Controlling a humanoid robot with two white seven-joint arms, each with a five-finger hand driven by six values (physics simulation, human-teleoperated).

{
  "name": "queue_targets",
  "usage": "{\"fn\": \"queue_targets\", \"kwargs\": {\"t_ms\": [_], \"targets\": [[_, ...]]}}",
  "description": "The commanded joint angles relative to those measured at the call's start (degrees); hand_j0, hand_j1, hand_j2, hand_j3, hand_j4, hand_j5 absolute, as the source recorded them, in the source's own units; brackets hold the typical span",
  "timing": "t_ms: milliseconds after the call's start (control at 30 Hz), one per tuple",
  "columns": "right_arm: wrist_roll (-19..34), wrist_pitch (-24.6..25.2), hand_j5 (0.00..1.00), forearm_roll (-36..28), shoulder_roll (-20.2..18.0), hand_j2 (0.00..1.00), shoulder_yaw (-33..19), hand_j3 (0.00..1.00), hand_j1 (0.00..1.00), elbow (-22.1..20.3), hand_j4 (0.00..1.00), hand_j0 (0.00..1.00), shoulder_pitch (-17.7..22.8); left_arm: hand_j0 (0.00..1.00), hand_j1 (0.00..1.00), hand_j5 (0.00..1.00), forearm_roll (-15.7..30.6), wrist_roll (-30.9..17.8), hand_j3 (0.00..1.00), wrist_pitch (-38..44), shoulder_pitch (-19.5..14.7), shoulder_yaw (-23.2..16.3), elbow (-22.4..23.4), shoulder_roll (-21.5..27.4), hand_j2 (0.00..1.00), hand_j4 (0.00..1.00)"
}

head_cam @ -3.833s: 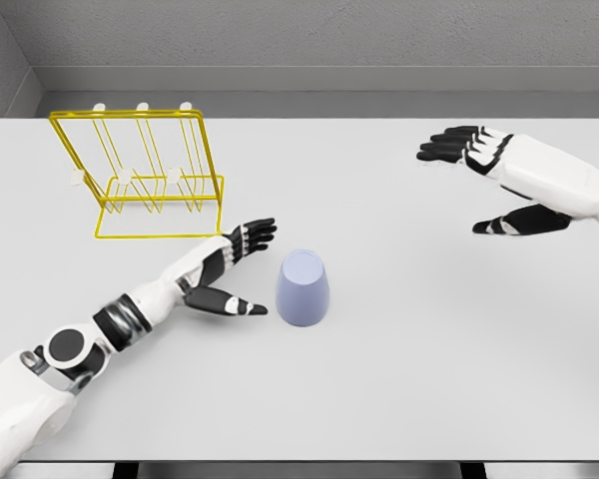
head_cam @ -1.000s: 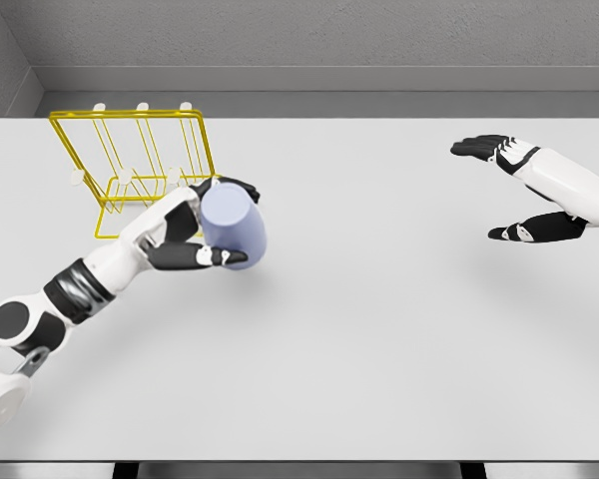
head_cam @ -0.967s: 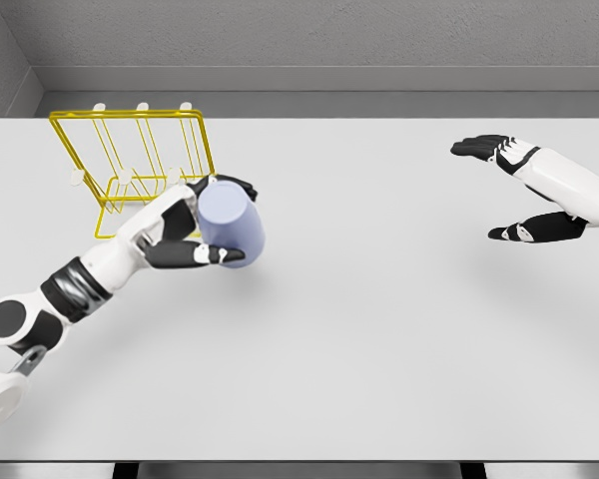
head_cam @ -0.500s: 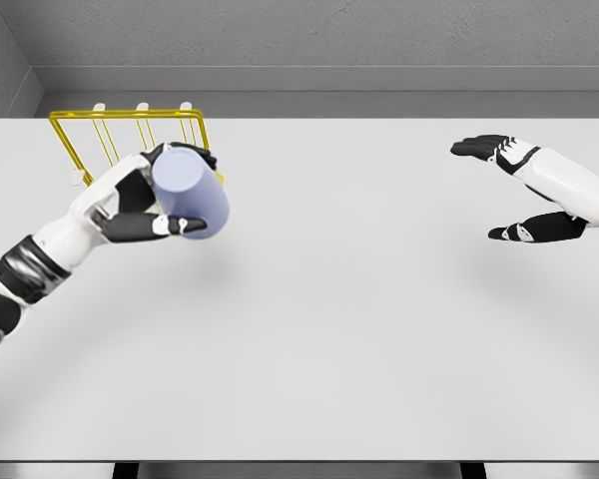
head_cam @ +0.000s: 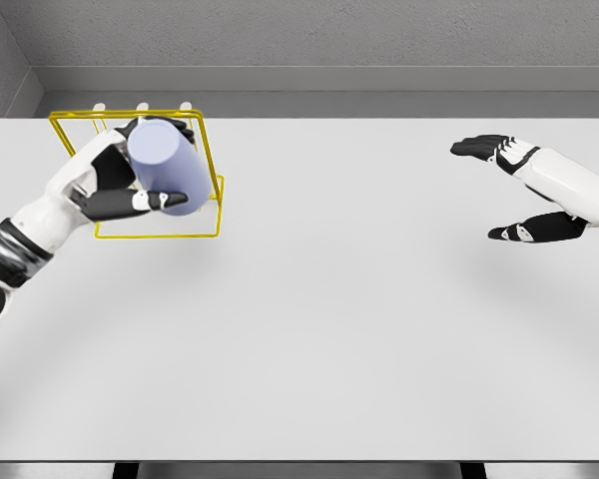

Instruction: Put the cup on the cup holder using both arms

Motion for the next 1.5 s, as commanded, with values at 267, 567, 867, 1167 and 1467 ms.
{"fn": "queue_targets", "kwargs": {"t_ms": [267, 567, 867, 1167, 1467], "targets": [[0.0, 0.2, 1.00, -0.4, 0.0, 1.00, 0.0, 1.00, 1.00, 0.1, 1.00, 1.00, 0.0, 0.62, 0.62, 0.62, 1.0, 0.1, 0.62, 0.1, -1.1, 0.1, 2.4, 0.1, 0.62, 0.62], [0.0, 0.2, 1.00, -0.4, 0.0, 1.00, 0.0, 1.00, 1.00, 0.0, 1.00, 1.00, 0.0, 0.62, 0.62, 0.62, 2.1, 0.1, 0.62, 0.2, -2.5, 0.1, 4.9, 0.1, 0.62, 0.62], [0.0, 0.2, 1.00, -0.4, 0.0, 1.00, 0.0, 1.00, 1.00, 0.1, 1.00, 1.00, 0.0, 0.62, 0.62, 0.62, 2.0, 0.1, 0.62, 1.8, -3.4, 0.0, 5.6, -0.4, 0.62, 0.62], [0.0, 0.2, 1.00, -0.4, 0.0, 1.00, 0.0, 1.00, 1.00, 0.1, 1.00, 1.00, 0.0, 0.65, 0.65, 0.65, 2.0, 0.1, 0.65, 1.9, -3.7, -0.2, 5.9, -0.7, 0.65, 0.65], [0.0, 0.2, 1.00, -0.4, 0.0, 1.00, 0.0, 1.00, 1.00, 0.1, 1.00, 1.00, 0.0, 0.94, 0.94, 0.94, 1.7, 0.0, 0.94, 3.5, -4.6, -0.4, 6.1, -1.0, 0.94, 0.94]]}}
